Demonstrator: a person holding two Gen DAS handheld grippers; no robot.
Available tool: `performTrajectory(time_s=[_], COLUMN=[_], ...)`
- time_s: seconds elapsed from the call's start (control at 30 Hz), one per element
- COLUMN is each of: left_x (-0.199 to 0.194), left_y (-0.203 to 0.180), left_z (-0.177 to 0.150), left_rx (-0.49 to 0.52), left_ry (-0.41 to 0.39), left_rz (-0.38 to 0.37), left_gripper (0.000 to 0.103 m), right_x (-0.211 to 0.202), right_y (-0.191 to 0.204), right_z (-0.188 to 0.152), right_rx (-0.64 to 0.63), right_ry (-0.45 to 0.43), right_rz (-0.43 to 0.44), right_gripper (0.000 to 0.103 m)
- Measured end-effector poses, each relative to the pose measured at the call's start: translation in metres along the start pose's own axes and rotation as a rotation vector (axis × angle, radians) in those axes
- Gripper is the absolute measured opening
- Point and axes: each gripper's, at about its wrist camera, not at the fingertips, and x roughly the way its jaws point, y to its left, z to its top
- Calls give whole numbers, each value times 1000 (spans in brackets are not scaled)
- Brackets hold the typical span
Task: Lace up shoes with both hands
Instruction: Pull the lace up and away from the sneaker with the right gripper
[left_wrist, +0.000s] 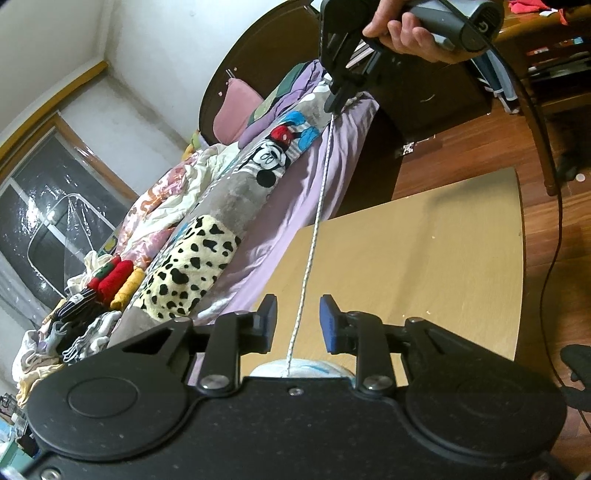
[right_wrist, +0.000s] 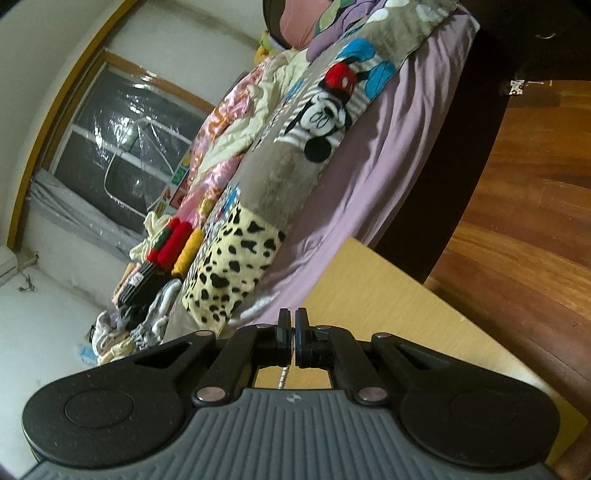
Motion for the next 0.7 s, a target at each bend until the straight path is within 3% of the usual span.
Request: performTrajectory(time_s=[0.7], left_x=[11], left_y=[-14], left_z=[14], left_rx=[13], left_ry=[-9], left_rz=[-22], left_gripper=[27], right_x=[-36], right_y=[-30], right_z=[35], right_rx=[30], right_ry=[-112], right_rz=[-35], right_gripper=[4])
